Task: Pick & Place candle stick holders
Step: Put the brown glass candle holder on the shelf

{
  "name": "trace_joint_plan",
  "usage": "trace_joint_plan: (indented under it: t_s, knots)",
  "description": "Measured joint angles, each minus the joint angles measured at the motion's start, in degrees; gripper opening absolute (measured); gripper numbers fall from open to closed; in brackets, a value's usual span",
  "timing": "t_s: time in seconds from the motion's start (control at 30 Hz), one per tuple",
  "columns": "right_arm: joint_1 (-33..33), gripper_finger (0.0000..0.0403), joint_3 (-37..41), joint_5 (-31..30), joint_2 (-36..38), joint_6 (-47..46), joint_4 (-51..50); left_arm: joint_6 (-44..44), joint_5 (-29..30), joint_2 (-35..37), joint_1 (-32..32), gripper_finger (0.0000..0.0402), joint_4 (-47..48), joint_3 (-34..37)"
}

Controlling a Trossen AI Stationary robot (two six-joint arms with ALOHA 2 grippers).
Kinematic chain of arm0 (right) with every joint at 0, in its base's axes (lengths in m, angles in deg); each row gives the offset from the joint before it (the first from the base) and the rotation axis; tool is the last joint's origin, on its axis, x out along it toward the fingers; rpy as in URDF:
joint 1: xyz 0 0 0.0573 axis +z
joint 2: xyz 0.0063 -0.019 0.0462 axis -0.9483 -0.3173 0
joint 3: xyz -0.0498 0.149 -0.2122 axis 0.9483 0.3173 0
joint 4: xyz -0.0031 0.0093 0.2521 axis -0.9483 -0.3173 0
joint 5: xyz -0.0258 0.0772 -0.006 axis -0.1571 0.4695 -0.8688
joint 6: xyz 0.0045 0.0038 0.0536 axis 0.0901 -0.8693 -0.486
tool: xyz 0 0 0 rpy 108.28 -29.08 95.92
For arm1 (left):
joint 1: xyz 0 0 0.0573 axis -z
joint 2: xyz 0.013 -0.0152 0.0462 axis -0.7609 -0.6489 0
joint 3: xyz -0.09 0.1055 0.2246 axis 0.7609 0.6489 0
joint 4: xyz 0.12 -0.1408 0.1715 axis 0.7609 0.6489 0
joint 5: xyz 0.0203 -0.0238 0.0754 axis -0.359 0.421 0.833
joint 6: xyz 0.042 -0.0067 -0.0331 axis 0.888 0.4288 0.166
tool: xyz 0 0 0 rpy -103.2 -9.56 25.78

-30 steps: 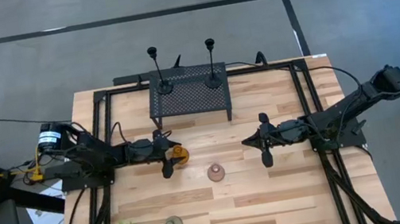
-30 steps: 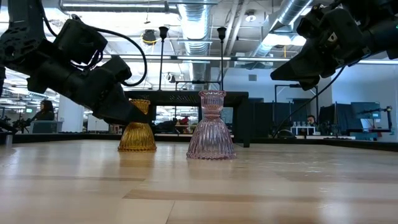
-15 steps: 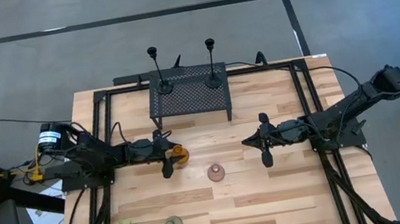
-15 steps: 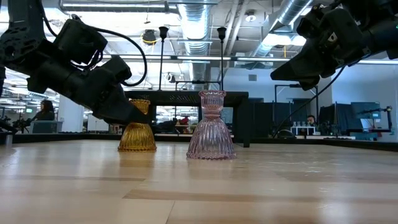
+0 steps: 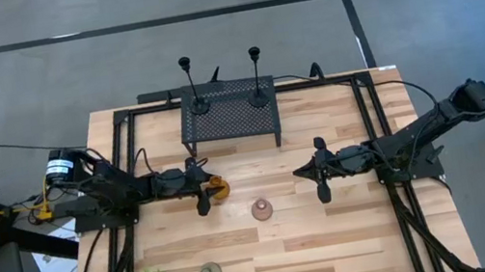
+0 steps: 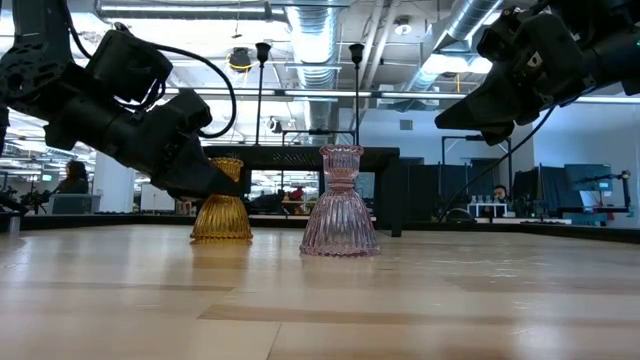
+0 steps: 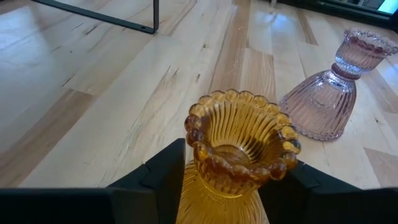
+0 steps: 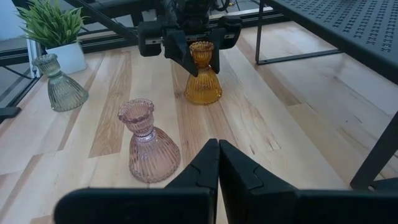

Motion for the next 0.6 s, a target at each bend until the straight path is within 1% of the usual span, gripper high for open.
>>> trace_joint_plan:
  t_s: [0.6]
  knots:
    - [0.0,0.0001,0.0,0.0,0.0,0.0,0.0,-1.4,-0.7,0.4,0.0,0.0164,-0.12,0.0]
